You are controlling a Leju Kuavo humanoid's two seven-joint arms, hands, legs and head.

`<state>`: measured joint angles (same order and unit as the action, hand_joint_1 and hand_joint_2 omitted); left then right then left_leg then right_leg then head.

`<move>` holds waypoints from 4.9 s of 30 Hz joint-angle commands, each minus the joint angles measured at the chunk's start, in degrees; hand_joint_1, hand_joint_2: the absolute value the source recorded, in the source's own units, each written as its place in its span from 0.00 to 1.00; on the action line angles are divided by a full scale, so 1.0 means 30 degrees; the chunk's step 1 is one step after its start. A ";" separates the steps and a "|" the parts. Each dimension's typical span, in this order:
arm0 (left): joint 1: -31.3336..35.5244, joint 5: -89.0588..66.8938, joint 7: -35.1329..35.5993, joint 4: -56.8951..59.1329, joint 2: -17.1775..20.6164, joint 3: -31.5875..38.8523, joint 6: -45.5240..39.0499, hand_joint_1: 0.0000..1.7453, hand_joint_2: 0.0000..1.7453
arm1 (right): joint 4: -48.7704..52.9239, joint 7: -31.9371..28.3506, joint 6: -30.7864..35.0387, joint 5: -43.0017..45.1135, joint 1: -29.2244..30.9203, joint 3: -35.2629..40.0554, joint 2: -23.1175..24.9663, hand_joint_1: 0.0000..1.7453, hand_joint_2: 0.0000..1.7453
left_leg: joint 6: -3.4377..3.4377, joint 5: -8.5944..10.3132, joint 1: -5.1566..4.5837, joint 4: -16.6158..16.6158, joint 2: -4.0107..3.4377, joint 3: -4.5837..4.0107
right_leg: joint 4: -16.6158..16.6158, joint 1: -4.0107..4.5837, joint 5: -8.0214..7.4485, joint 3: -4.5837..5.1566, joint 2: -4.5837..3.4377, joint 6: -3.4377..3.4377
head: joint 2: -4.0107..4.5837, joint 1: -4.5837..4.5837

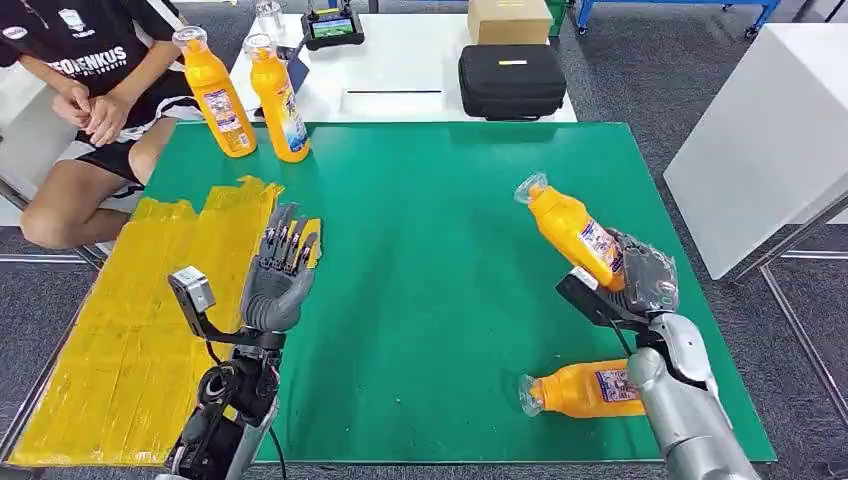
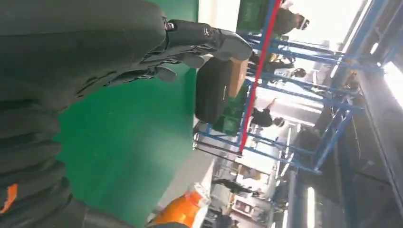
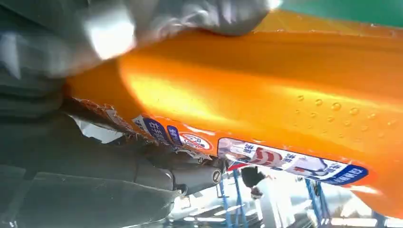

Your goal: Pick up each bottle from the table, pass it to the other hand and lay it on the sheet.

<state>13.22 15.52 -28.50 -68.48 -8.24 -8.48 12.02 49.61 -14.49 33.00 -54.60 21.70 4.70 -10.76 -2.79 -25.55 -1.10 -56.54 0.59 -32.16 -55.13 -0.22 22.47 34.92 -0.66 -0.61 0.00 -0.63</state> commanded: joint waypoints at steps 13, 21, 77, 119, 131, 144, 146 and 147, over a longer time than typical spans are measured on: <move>0.1133 -0.3078 0.2129 0.1206 0.0556 -0.3289 -0.1107 0.00 1.00 | 0.4720 -0.4924 0.0585 0.7914 -0.2076 0.1027 0.5864 1.00 1.00 | 0.0083 -0.0043 0.0036 -0.0009 -0.0082 0.0053 | -0.0014 0.0028 0.0024 -0.0028 -0.0045 0.0012 | 0.0000 -0.0007; 0.0822 -0.3189 0.2577 0.0001 0.0738 -0.3707 -0.0990 0.00 1.00 | 0.1641 -0.5645 -0.1870 0.8868 -0.1055 0.5184 0.6769 1.00 1.00 | 0.0095 -0.0046 0.0055 0.0014 -0.0120 0.0081 | 0.0003 0.0047 0.0022 -0.0060 -0.0080 0.0016 | 0.0000 -0.0007; 0.1824 -0.2626 0.2434 -0.0236 0.0673 -0.4375 -0.2063 1.00 1.00 | 0.7487 -0.4755 -0.0138 0.8459 -0.2804 0.7849 0.5601 0.00 1.00 | 0.0075 -0.0020 0.0041 -0.0008 0.0034 0.0029 | -0.0014 0.0037 0.0047 -0.0031 0.0069 -0.0002 | 0.0000 0.0000; 0.6787 -3.5173 1.6225 1.2387 0.4585 -0.6666 -1.1644 1.00 1.00 | 1.5450 -0.2804 -0.0461 0.5786 -0.5948 0.3511 0.4656 0.00 1.00 | 0.0092 -0.0009 0.0046 0.0026 -0.0076 0.0089 | 0.0010 0.0041 0.0021 -0.0063 -0.0044 0.0005 | 0.0000 0.0000; 0.6551 -3.5173 1.5470 1.4503 0.4102 -0.4188 -1.2389 0.00 1.00 | 1.5439 -0.1445 -0.2298 0.3790 -0.6068 0.3438 0.4500 0.00 1.00 | 0.0085 0.0001 0.0044 0.0023 -0.0037 0.0068 | 0.0010 0.0037 0.0013 -0.0058 -0.0035 0.0007 | 0.0000 0.0000; 0.4352 -2.6834 0.6904 0.8727 0.1176 0.4223 -1.5587 0.00 1.00 | 1.6307 -0.0497 -0.3994 0.0495 -0.6391 0.3777 0.3658 0.00 1.00 | 0.0105 -0.0020 0.0052 0.0005 -0.0005 0.0104 | 0.0003 0.0046 0.0046 -0.0099 0.0028 -0.0006 | 0.0000 -0.0007; 0.3584 -2.4573 0.5227 0.6357 0.0730 0.4610 -1.4356 0.00 1.00 | 1.6817 -0.0376 -0.4229 -0.0007 -0.6511 0.3847 0.3405 0.00 1.00 | 0.0078 0.0004 0.0044 -0.0003 0.0014 0.0048 | -0.0004 0.0047 0.0031 -0.0041 0.0029 -0.0007 | 0.0000 0.0000; 0.3162 -2.2196 0.4004 0.5048 0.0378 0.4973 -1.3062 0.00 1.00 | 1.6991 -0.0398 -0.4417 -0.0258 -0.6518 0.3914 0.3202 0.00 1.00 | 0.0095 -0.0023 0.0052 -0.0018 0.0036 0.0077 | -0.0009 0.0055 0.0061 -0.0081 0.0058 -0.0015 | 0.0000 0.0007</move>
<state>28.07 -68.07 -3.95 -35.04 0.59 -9.37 -34.75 98.16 -16.50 21.59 -52.29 1.82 15.80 2.40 -2.65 -25.45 -1.01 -56.51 0.55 -32.07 -55.16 -0.11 22.46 34.90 -0.75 -0.58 0.00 -0.61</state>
